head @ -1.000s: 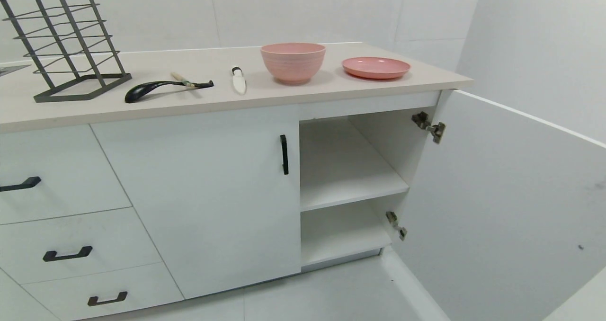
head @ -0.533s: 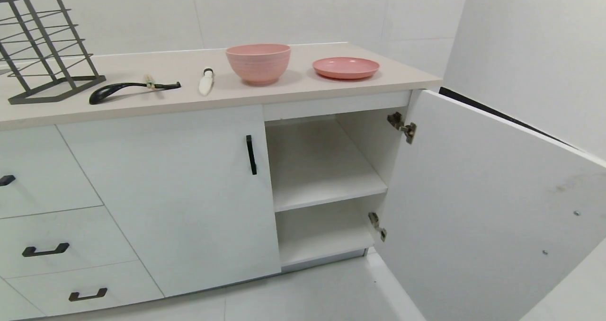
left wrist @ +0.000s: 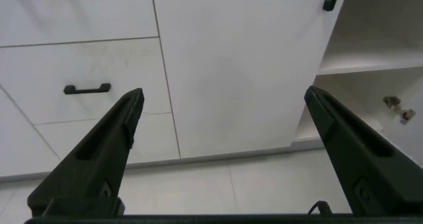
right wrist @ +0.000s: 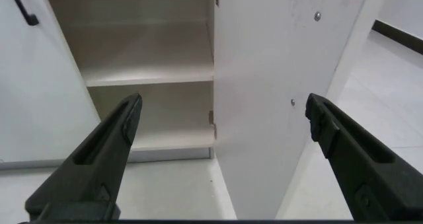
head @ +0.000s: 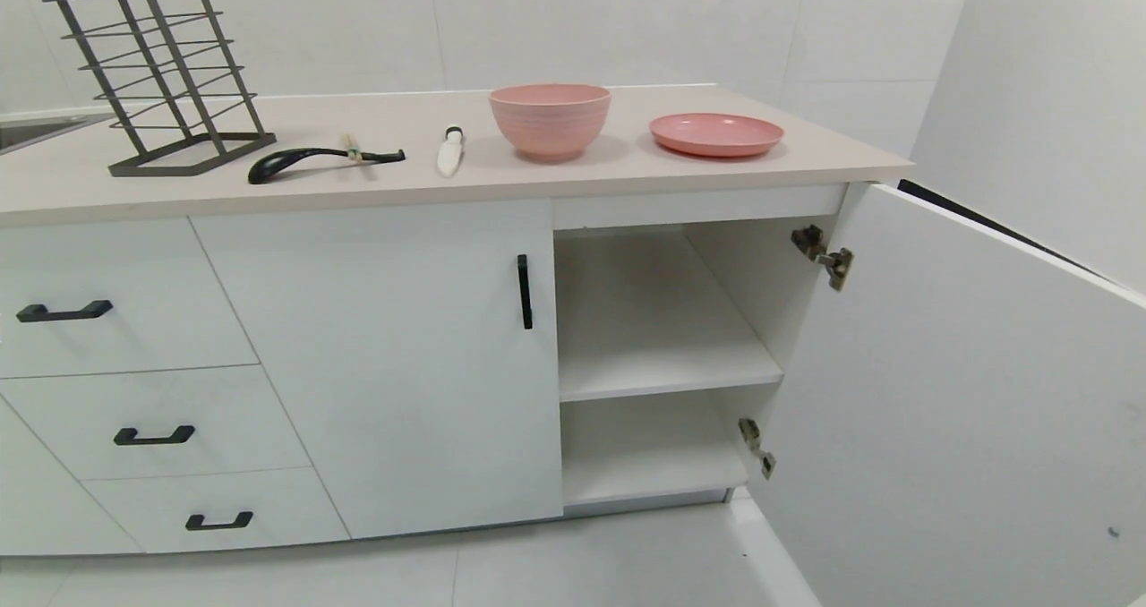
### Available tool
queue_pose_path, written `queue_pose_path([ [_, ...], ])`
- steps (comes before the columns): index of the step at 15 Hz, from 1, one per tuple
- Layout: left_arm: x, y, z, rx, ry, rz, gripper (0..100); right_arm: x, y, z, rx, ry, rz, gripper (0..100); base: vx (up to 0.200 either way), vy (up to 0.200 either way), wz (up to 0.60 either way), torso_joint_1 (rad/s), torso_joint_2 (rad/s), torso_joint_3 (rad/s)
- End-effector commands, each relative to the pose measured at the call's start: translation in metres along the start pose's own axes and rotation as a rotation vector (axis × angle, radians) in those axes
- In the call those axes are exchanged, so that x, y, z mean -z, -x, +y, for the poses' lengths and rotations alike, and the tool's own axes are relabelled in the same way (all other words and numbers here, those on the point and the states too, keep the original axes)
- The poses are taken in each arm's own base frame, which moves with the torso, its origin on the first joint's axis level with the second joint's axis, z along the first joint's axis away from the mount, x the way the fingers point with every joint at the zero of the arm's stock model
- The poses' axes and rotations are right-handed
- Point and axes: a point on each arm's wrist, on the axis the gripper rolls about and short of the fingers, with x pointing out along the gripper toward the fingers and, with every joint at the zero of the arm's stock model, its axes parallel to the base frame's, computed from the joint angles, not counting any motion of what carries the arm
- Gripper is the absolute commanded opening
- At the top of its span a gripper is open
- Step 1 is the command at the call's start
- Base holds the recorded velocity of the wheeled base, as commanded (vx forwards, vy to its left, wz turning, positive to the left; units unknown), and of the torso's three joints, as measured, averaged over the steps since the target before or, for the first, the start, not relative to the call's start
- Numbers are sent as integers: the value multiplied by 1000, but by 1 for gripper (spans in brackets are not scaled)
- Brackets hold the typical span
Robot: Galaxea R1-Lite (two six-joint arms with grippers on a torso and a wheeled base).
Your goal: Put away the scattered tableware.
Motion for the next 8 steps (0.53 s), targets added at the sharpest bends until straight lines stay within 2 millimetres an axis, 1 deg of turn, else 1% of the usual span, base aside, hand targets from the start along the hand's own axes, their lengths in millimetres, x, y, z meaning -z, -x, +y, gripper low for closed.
queue_pose_path([
  [1,0,0,0,0,1,1,100,0,0,0,-1,0,-1,100,200,0,0,2,7,7],
  [4,0,0,0,0,1,1,100,0,0,0,-1,0,-1,100,200,0,0,2,-1,4],
  [6,0,0,0,0,0,1,100,0,0,0,-1,0,-1,100,200,200,0,-2,-2,7],
  [8,0,0,0,0,0,3,100,0,0,0,-1,0,-1,100,0,200,0,0,0,2],
])
